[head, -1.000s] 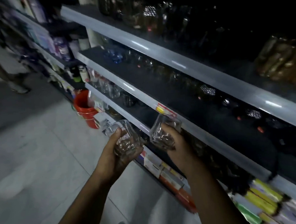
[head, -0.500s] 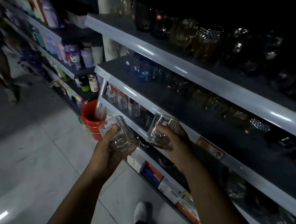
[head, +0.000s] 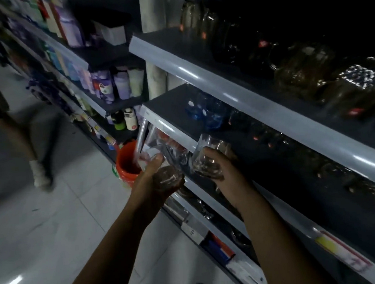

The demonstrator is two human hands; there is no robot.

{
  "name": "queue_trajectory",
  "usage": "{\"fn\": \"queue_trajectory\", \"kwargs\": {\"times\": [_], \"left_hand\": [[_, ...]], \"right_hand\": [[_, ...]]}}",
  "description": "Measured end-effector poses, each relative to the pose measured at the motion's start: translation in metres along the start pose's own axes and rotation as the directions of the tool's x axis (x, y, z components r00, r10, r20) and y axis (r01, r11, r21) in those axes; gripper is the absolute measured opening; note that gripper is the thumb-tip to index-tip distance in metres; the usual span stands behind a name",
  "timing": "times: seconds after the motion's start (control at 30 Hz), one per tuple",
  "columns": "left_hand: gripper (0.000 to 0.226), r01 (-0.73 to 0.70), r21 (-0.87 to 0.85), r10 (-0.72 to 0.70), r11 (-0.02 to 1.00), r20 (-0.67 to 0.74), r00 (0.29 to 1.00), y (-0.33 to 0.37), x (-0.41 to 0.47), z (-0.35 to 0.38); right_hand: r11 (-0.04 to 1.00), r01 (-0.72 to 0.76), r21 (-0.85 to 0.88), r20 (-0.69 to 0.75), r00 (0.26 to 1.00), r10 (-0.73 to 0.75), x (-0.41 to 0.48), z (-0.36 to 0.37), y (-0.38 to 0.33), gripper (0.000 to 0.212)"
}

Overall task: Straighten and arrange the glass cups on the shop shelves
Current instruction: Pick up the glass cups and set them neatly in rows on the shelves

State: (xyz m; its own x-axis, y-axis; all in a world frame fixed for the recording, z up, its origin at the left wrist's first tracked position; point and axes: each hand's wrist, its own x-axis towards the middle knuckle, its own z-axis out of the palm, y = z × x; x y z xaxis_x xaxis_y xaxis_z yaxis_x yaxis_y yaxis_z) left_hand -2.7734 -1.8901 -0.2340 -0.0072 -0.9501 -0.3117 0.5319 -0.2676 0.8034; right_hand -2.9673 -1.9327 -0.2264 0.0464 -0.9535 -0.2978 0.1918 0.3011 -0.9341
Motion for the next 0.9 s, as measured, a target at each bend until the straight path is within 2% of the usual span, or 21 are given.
{"fn": "queue_trajectory", "kwargs": {"times": [0.07, 0.13, 0.23, 0.3, 0.43, 0.53, 0.67, 0.9], "left_hand": [[0.049, 0.003, 0.032, -0.005, 0.999, 0.064, 0.998, 0.015, 0.019, -0.011], [0.038, 0.003, 0.061, -0.011, 0.998, 0.127, 0.992, 0.031, 0.039, -0.022], [0.033, 0.045, 0.062, -0.056, 0.997, 0.191, 0.980, 0.057, 0.071, -0.038], [0.039, 0.087, 0.100, -0.110, 0.991, 0.248, 0.963, 0.075, 0.091, -0.051], [0.030, 0.107, 0.225, -0.187, 0.968, 0.371, 0.910, 0.113, 0.121, -0.072], [0.034, 0.166, 0.219, -0.242, 0.961, 0.384, 0.891, 0.138, 0.134, -0.080], [0.038, 0.243, 0.178, -0.297, 0.954, 0.433, 0.851, 0.167, 0.144, -0.084], [0.051, 0.218, 0.150, -0.264, 0.964, 0.508, 0.820, 0.198, 0.149, -0.073]], "right_hand": [[1.000, 0.028, 0.005, -0.017, 0.999, -0.028, 0.012, 0.018, -0.003, 0.093], [0.998, 0.050, 0.034, -0.058, 0.997, -0.048, 0.023, 0.036, -0.006, 0.084], [0.984, 0.101, 0.143, -0.141, 0.987, -0.081, 0.036, 0.063, -0.008, 0.056], [0.967, 0.131, 0.219, -0.222, 0.972, -0.081, 0.038, 0.085, -0.011, 0.047], [0.938, 0.201, 0.283, -0.370, 0.925, -0.087, 0.036, 0.126, -0.015, 0.049], [0.914, 0.267, 0.307, -0.422, 0.899, -0.120, 0.033, 0.153, -0.021, 0.057], [0.898, 0.323, 0.300, -0.438, 0.882, -0.172, 0.026, 0.182, -0.031, 0.050], [0.895, 0.385, 0.227, -0.433, 0.863, -0.261, 0.018, 0.206, -0.050, 0.054]]}}
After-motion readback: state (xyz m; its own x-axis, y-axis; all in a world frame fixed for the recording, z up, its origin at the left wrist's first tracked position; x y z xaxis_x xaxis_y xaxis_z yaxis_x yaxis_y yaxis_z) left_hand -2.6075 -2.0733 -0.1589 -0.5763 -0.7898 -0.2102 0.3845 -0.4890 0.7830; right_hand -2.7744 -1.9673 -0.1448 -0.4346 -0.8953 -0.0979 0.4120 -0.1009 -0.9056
